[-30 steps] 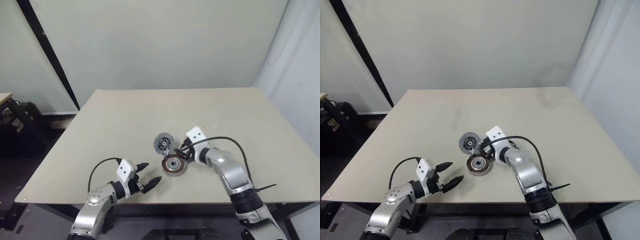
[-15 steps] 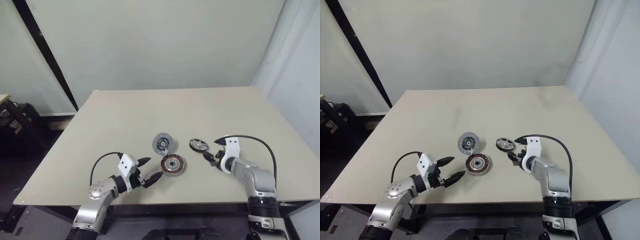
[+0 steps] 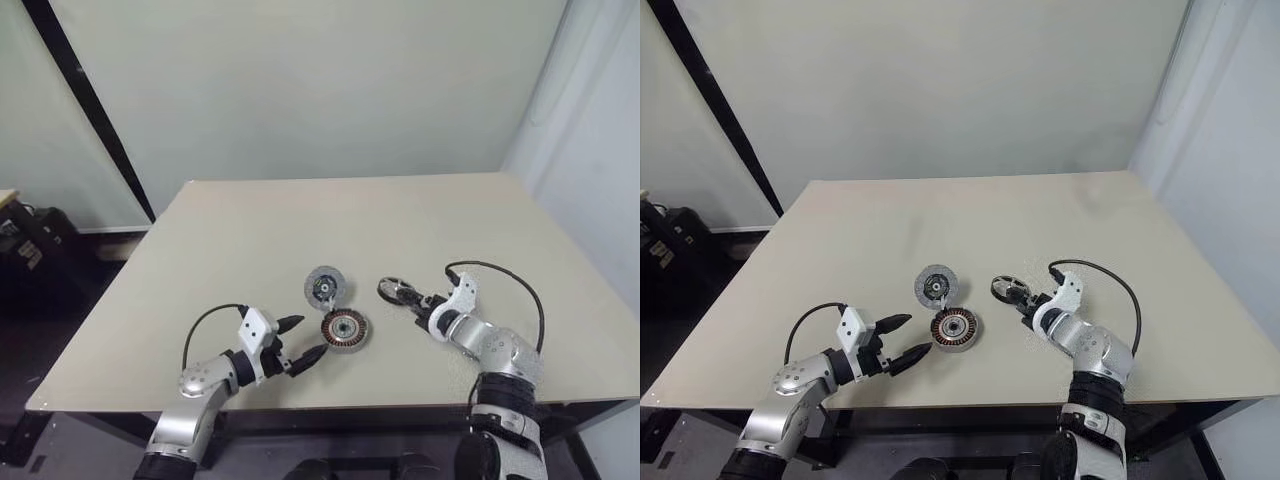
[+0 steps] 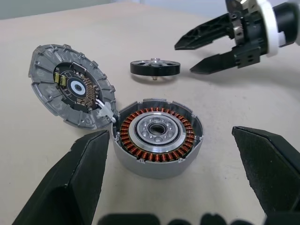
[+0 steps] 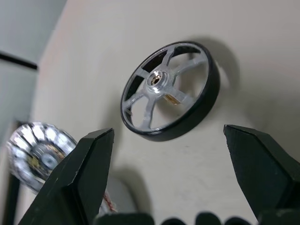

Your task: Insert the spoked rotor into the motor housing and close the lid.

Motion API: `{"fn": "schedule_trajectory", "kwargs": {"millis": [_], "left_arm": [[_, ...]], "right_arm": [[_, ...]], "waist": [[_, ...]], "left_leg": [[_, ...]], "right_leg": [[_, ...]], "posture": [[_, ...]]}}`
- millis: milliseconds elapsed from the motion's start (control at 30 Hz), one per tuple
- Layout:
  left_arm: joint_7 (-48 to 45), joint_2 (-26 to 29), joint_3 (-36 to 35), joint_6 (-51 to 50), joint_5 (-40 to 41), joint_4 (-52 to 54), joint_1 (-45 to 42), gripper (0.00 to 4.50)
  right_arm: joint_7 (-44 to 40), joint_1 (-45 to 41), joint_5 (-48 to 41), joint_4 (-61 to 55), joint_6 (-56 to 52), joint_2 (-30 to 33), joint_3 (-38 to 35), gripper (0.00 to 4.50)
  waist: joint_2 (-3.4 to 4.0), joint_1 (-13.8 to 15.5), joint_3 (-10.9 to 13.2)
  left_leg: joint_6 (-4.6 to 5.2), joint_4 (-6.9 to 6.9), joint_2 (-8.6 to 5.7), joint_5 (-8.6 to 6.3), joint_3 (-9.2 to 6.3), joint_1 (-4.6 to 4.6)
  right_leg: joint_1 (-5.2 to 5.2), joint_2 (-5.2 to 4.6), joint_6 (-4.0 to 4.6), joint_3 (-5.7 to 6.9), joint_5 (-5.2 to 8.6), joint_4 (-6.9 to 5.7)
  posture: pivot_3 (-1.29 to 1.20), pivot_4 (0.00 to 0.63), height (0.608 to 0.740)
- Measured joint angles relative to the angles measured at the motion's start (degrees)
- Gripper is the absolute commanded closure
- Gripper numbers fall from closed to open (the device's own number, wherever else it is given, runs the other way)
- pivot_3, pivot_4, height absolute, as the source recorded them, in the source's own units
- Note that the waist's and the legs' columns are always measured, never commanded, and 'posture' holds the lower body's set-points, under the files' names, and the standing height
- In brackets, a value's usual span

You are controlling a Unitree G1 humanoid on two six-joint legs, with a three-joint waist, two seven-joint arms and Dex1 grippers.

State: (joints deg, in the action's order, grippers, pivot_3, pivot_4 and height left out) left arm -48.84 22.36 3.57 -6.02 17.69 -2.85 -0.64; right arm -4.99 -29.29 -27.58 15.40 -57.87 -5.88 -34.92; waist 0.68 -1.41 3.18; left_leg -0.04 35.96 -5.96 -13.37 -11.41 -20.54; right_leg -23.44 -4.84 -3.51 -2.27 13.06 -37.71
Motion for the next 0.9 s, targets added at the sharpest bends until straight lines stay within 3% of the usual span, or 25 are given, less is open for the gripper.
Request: {"fn": "schedule_trajectory", "kwargs": {"millis": [433,567,800,833,900], "left_arm": [[0.1,0.4,0.0,-0.2,0.0,0.4,0.2,0.00],[0.1,0.4,0.0,-0.5,0.0,0.7,0.4,0.00],[0.2,0.4,0.0,-0.8,0.0,0.8,0.7,0.00],[0.3,0.4,0.0,-0.9,0.0,0.9,0.8,0.00],[0.3,0.4,0.0,-0.9,0.0,0.9,0.9,0.00]], "right_arm": [[4.6,-3.7,-8.2,11.4,7.3,-1.1,-4.2,0.42],[5.0,-4.3,-9.6,13.9,10.0,-1.1,-4.2,1.29],[5.6,-4.4,-11.7,16.1,12.2,-1.0,-4.1,3.83],[5.6,-4.4,-11.8,16.2,12.3,-1.0,-3.9,4.09],[5.7,-4.4,-12.1,16.1,12.2,-1.0,-3.7,4.11]], "waist": [[0.07,-1.5,0.0],[0.08,-1.5,0.0],[0.10,-1.5,0.0],[0.10,-1.5,0.0],[0.10,-1.5,0.0]], "left_leg": [[0.01,0.02,-0.01,0.01,-0.01,0.04],[0.02,0.00,-0.01,0.01,-0.05,0.03],[0.02,-0.01,-0.02,0.01,-0.06,0.02],[0.02,-0.01,-0.01,0.01,-0.05,0.02],[0.02,0.00,-0.01,0.01,-0.06,0.02]], "right_leg": [[0.04,0.01,0.00,-0.03,0.00,0.00],[0.03,0.01,0.00,-0.02,-0.01,0.00],[0.02,0.00,0.00,-0.04,-0.01,0.00],[0.02,0.00,0.01,-0.04,-0.01,0.00],[0.02,0.00,0.01,-0.02,-0.01,0.00]], "posture": [[0.00,0.000,0.740],[0.00,0.000,0.740],[0.00,0.000,0.740],[0.00,0.000,0.740],[0.00,0.000,0.740]]}}
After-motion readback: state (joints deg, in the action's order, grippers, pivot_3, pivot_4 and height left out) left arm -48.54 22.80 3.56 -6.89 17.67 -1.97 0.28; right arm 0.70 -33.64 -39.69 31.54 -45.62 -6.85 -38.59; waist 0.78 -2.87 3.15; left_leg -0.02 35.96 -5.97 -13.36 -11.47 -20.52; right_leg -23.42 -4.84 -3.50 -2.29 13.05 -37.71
